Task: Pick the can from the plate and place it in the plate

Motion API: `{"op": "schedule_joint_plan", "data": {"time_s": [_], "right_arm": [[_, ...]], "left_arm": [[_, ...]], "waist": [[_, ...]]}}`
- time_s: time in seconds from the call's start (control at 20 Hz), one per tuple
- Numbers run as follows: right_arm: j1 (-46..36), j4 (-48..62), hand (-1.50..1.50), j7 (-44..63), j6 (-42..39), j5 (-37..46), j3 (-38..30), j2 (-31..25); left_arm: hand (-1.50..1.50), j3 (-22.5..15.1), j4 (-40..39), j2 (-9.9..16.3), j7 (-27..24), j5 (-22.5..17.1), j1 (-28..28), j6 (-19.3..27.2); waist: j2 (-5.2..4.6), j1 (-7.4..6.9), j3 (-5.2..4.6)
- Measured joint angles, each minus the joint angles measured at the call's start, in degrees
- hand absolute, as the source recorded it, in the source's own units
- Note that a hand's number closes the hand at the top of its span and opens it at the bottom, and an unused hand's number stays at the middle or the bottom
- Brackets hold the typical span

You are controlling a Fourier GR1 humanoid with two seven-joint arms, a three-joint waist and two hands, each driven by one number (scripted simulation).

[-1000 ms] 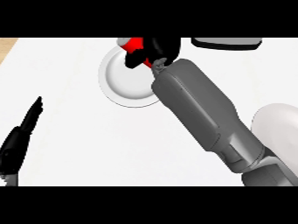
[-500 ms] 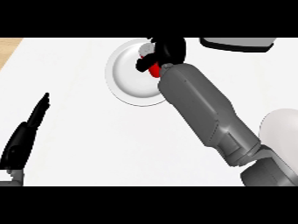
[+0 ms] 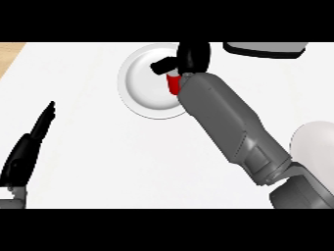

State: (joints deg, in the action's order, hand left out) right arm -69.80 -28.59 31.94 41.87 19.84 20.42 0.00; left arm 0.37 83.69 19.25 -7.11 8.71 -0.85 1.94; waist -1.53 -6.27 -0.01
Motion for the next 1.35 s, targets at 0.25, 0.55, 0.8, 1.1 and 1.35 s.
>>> {"op": "schedule_joint_plan", "data": {"time_s": [0.25, 0.55, 0.8, 1.1, 1.35], "right_arm": [[-0.21, 0.15, -1.5, -2.26, 9.05, -2.19, -2.2, -0.13], [6.03, -7.15, -1.5, -11.52, 13.06, -7.28, -8.53, -1.09], [17.69, -18.08, -1.5, -22.15, 11.38, -11.44, -11.03, -2.37], [27.79, -26.53, -1.5, -30.49, 4.4, -14.21, -13.23, -6.94], [35.14, -33.51, -1.5, -32.26, -0.46, -15.02, -14.52, -10.48]], "left_arm": [[0.0, 0.84, -0.22, 0.04, 0.08, -0.12, 0.79, 0.19], [0.0, 2.37, 0.59, 0.1, 0.14, -0.37, 3.23, 0.81], [0.0, 2.8, 1.34, -0.82, -1.07, -0.07, 5.9, 1.49], [0.0, 4.63, 1.64, 0.12, -0.37, -0.41, 5.37, 0.0], [0.0, 4.13, 3.87, -1.34, 1.09, 0.97, 6.63, 0.24]], "waist": [[0.44, 1.66, 0.0], [1.07, 4.44, 0.07], [1.46, 5.81, 0.07], [1.54, 6.2, 0.04], [1.61, 6.29, 0.03]]}}
